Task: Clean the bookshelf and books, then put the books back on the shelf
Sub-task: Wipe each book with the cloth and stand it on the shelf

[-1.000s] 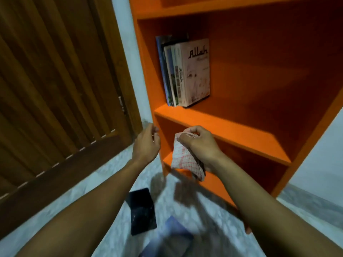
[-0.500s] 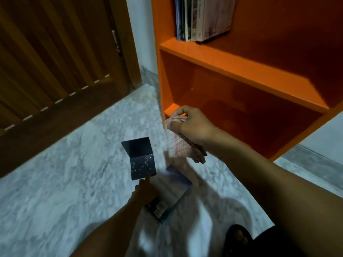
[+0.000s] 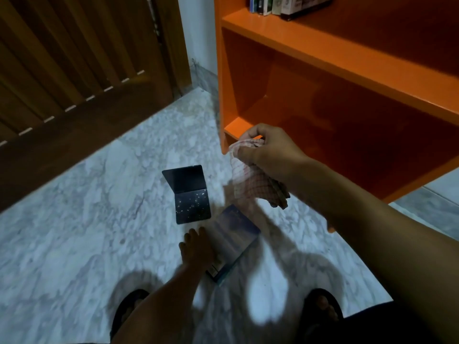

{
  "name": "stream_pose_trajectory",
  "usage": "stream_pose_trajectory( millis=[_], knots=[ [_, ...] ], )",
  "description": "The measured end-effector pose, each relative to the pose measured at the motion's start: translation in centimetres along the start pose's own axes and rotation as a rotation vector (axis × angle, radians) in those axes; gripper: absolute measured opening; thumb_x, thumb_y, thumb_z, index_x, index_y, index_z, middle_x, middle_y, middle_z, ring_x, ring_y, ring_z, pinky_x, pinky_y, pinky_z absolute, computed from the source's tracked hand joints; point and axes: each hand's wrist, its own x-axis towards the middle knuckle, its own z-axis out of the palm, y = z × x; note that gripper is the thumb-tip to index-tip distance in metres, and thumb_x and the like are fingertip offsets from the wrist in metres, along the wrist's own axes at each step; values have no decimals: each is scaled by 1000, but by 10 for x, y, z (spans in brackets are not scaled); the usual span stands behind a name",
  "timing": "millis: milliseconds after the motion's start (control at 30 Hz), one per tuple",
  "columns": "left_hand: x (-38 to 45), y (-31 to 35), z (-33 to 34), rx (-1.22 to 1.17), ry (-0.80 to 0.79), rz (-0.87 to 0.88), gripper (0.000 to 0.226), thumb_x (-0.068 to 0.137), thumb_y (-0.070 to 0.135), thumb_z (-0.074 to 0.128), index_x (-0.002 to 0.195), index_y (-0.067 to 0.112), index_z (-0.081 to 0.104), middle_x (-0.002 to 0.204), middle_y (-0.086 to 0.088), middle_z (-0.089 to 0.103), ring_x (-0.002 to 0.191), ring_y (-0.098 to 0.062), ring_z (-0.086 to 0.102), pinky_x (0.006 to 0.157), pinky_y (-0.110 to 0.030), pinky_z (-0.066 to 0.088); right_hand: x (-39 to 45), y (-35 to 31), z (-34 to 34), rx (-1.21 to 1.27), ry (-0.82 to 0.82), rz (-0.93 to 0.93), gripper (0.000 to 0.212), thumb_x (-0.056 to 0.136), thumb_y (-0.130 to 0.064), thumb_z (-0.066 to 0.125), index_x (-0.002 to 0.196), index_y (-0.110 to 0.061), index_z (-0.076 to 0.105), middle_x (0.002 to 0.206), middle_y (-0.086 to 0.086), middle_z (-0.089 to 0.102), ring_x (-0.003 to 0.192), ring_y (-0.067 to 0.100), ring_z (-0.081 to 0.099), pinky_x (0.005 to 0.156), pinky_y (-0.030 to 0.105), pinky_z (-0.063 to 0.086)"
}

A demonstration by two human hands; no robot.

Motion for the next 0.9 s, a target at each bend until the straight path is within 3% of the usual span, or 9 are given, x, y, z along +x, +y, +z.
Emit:
stream_pose_trajectory(
  millis=[233,367,433,500,633,800,900],
  knots=[
    [-4,5,-26,-273,-67,28,47,96,27,52,139,16,39,130,-14,53,116,-35,57,96,-50,51,-8,-1,-8,-45,18,-44,17,87,-22,74,98,-15,62,95,12,71,88,33,71,78,53,59],
    [-16,14,-59,-308,-73,187,37,100,23,49,136,17,46,126,-10,60,115,-31,60,95,-42,52,-16,-5,-15,-81,29,-57,17,89,-20,72,100,-12,62,81,9,67,69,27,64,63,40,52],
    [-23,17,-80,-380,-73,246,15,97,9,48,108,16,56,110,-7,61,103,-26,59,87,-36,49,-22,-3,-21,-92,14,-46,16,90,-19,72,100,-12,62,73,6,63,60,19,58,57,33,46],
    [-27,16,-103,-462,-78,254,18,90,3,46,82,19,47,86,0,57,86,-21,53,75,-35,44,-27,1,-29,-100,-19,-15,15,91,-19,71,100,-10,61,67,5,60,55,17,53,51,29,43],
    [-45,13,-161,-685,-44,245,22,94,5,54,82,17,41,68,-3,44,61,-17,40,52,-30,33,-31,16,-40,-126,-86,46,14,92,-14,68,98,-4,61,62,11,54,48,19,44,46,26,34],
    [-72,4,-218,-949,19,188,22,100,7,55,82,13,44,78,-8,60,58,-18,52,34,-17,35,-32,39,-37,-381,-212,108,21,90,-25,70,76,-15,59,60,6,51,52,19,42,50,23,32],
    [-83,0,-218,-1035,36,148,17,99,9,57,86,14,48,93,-13,67,70,-25,60,40,-20,42,-37,46,-23,-489,-331,173,28,91,-39,67,84,-14,57,81,8,56,72,21,48,62,28,36]
  ],
)
